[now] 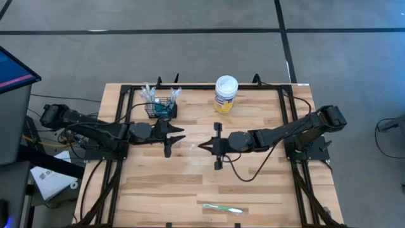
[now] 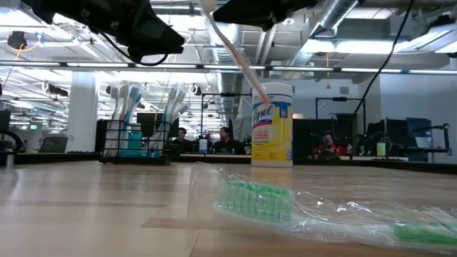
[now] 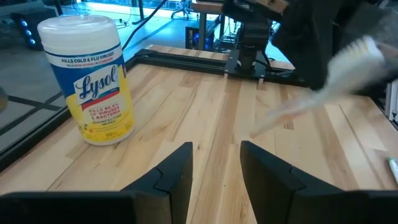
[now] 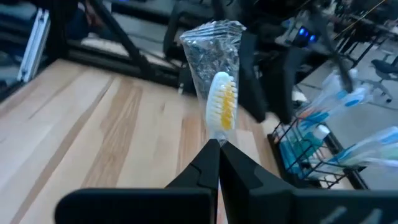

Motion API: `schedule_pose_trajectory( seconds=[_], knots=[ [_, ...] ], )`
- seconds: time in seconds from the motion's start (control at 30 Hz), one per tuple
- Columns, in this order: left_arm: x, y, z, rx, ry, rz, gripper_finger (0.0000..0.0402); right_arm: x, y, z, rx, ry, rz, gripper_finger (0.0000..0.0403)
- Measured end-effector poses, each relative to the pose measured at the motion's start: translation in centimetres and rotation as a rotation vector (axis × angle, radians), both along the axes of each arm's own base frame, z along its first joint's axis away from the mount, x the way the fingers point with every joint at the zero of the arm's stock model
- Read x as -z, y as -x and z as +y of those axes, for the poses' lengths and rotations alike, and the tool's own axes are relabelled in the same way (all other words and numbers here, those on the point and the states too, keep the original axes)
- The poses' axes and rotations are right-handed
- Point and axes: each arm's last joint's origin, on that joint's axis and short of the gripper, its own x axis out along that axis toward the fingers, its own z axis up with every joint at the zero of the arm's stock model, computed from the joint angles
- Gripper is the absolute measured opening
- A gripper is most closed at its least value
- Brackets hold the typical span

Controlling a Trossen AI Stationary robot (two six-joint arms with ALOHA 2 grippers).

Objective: Pick & Place toothbrushing station
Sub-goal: Put the orange toothbrush into the mesh organizer

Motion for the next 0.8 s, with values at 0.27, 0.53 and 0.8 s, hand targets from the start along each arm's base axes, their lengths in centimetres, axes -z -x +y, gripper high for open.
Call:
schedule_pose_trajectory(
  seconds=[0.27,0.53,0.8],
  knots=[
    [-0.2,0.0,0.0,0.002,-0.004,-0.019,0.0127,-0.9,-0.1,-1.5,0.015,-0.022,-0.136,0.0],
    [-0.8,-0.2,-0.1,0.043,-0.046,-0.071,0.0127,-1.8,-0.6,-2.9,-0.023,-0.067,-0.241,0.0],
    [-2.0,-0.4,-0.1,0.062,-0.111,-0.18,0.0127,-2.8,-0.7,-3.8,-0.042,-0.083,-0.344,0.0]
  ],
)
